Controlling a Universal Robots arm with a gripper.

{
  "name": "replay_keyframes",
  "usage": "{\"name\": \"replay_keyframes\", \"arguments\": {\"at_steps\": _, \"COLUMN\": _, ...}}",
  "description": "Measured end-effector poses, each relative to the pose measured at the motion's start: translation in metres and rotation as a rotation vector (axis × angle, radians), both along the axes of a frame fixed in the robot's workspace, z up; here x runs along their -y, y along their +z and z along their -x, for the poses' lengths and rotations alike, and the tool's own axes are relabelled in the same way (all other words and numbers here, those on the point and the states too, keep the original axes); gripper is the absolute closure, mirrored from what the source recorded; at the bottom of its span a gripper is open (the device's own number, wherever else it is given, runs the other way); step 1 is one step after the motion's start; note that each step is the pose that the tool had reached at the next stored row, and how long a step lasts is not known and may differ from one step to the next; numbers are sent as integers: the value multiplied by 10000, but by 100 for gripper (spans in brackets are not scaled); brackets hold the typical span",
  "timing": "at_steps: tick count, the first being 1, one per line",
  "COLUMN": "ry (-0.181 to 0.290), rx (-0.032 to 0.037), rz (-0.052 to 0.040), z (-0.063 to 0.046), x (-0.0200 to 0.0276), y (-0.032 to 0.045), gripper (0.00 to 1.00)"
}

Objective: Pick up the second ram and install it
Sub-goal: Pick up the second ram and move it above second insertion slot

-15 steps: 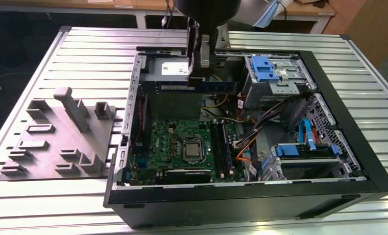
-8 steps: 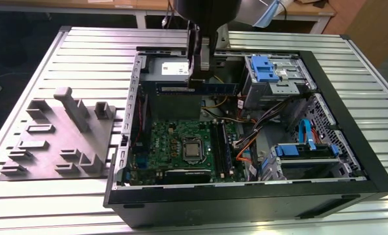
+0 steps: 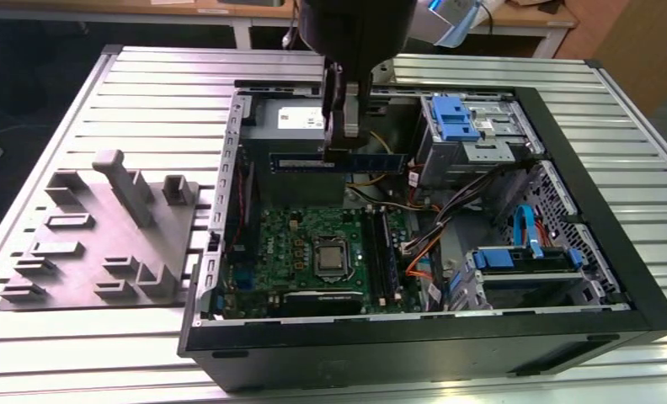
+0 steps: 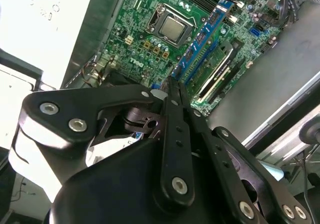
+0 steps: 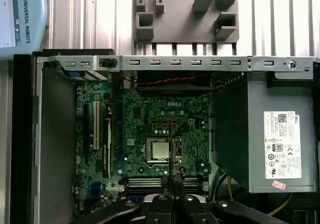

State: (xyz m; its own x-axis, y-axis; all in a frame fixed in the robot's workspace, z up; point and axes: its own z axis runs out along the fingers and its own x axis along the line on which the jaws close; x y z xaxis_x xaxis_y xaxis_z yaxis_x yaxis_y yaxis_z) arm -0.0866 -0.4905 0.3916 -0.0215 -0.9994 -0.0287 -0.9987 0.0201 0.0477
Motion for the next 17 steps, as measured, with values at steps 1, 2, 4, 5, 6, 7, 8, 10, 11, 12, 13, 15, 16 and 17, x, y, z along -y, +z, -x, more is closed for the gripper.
{"name": "replay_keyframes", "arguments": {"at_steps": 1, "ry": 0, "rx": 0, "rz": 0, "z": 0, "x": 0, "y": -17, "gripper": 89}}
{"name": "replay_keyframes", "arguments": {"at_steps": 2, "ry": 0, "rx": 0, "rz": -1, "z": 0, "x": 0, "y": -29, "gripper": 89}}
{"name": "replay_keyframes", "arguments": {"at_steps": 4, "ry": 0, "rx": 0, "rz": -1, "z": -1, "x": 0, "y": -47, "gripper": 89}}
{"name": "replay_keyframes", "arguments": {"at_steps": 5, "ry": 0, "rx": 0, "rz": -2, "z": -1, "x": 0, "y": -59, "gripper": 89}}
{"name": "replay_keyframes", "arguments": {"at_steps": 6, "ry": 0, "rx": 0, "rz": -1, "z": -2, "x": 0, "y": -74, "gripper": 89}}
{"name": "replay_keyframes", "arguments": {"at_steps": 7, "ry": 0, "rx": -1, "rz": -1, "z": -2, "x": 0, "y": -93, "gripper": 89}}
{"name": "replay_keyframes", "arguments": {"at_steps": 8, "ry": 0, "rx": -1, "rz": -1, "z": -2, "x": 0, "y": -111, "gripper": 89}}
{"name": "replay_keyframes", "arguments": {"at_steps": 10, "ry": 0, "rx": -1, "rz": -3, "z": -3, "x": 0, "y": -145, "gripper": 89}}
{"name": "replay_keyframes", "arguments": {"at_steps": 11, "ry": 0, "rx": -1, "rz": -2, "z": -5, "x": 0, "y": -162, "gripper": 89}}
{"name": "replay_keyframes", "arguments": {"at_steps": 12, "ry": 1, "rx": -2, "rz": -2, "z": -6, "x": 0, "y": -179, "gripper": 89}}
{"name": "replay_keyframes", "arguments": {"at_steps": 13, "ry": 0, "rx": -4, "rz": -3, "z": -7, "x": 0, "y": -199, "gripper": 89}}
{"name": "replay_keyframes", "arguments": {"at_steps": 15, "ry": 0, "rx": -6, "rz": -2, "z": -7, "x": 0, "y": -234, "gripper": 89}}
{"name": "replay_keyframes", "arguments": {"at_steps": 16, "ry": 0, "rx": -6, "rz": -1, "z": -9, "x": 0, "y": -252, "gripper": 89}}
{"name": "replay_keyframes", "arguments": {"at_steps": 17, "ry": 1, "rx": -8, "rz": -1, "z": -10, "x": 0, "y": -270, "gripper": 89}}
